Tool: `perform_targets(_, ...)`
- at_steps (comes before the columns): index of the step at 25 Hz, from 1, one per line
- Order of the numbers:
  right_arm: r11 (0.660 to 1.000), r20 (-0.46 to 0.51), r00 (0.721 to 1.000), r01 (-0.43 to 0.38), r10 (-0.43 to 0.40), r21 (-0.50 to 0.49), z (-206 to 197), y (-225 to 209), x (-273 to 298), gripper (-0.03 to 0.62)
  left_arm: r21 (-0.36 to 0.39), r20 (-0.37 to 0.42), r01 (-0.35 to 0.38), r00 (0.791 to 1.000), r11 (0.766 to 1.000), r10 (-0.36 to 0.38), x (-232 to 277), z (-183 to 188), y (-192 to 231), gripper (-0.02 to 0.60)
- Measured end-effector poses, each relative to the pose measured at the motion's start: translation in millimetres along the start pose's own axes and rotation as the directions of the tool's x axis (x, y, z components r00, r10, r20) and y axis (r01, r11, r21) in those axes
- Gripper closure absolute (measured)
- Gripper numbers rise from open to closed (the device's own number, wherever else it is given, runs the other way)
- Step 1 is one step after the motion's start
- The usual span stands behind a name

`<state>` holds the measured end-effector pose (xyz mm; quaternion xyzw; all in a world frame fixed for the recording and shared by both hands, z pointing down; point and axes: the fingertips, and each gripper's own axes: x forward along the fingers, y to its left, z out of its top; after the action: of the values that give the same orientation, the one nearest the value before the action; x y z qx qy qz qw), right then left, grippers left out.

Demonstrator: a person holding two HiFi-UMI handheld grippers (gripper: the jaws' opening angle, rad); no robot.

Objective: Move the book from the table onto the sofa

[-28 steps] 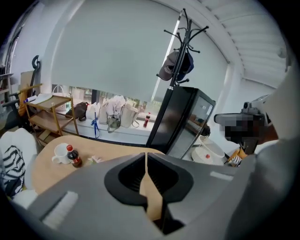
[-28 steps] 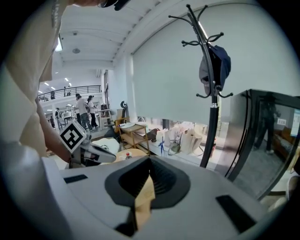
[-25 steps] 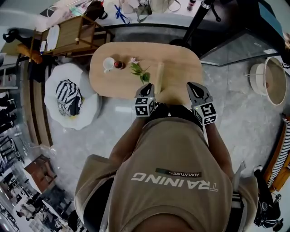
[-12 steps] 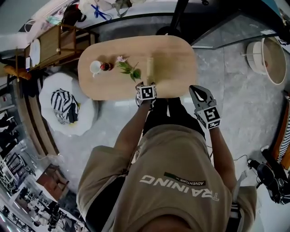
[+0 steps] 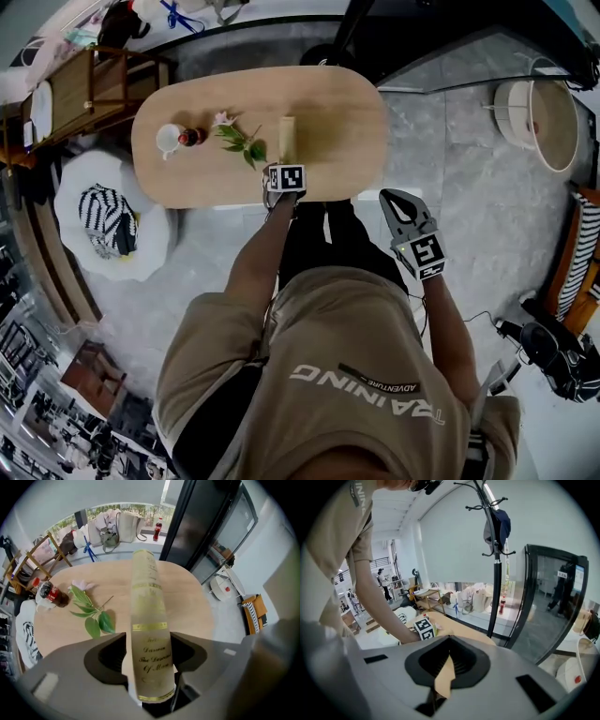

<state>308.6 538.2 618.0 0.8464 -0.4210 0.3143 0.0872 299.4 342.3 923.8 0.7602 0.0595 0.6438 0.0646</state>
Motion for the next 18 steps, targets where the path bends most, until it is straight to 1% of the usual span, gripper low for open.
perform_targets(3,0.999,-0.003,1.0,-0.015,0.015,-0.034,5.7,-2.6,0.3,0.589,-0.045,-0.038,-0.006,0.999,0.999,0.005,8.6,-7.2,0.9,0.328)
perform_targets(6,0.999,0.003,1.0,-0.011,0.011,-0.036,9.1,-10.2,-1.2,0.589,-0.056,-0.065,-0.005,0.998,0.998,0.001,14.5,-11.9,0.8,0.344)
perform_targets(10,1.0,0.004,1.0,0.004,-0.004,-0.011,5.9,-21.5,-1.4,0.589,-0.054,-0.057,-0.017,0.998,0.998,0.014,12.2,-9.1,4.5,0.367)
perform_targets(15,1.0,-0.014,1.0,-0.013,0.013,-0.008,-4.1,-22.0,-7.5,0.589,-0.067,-0.036,0.04,0.998,0.997,-0.043,-1.4,-17.9,-8.1,0.371)
perform_targets(18,0.999,-0.002,1.0,-0.028,0.028,-0.027,-3.2,-17.8,-12.1,0.589,-0.056,-0.022,0.043,0.999,0.998,-0.044,-18.3,-30.6,-11.4,0.371)
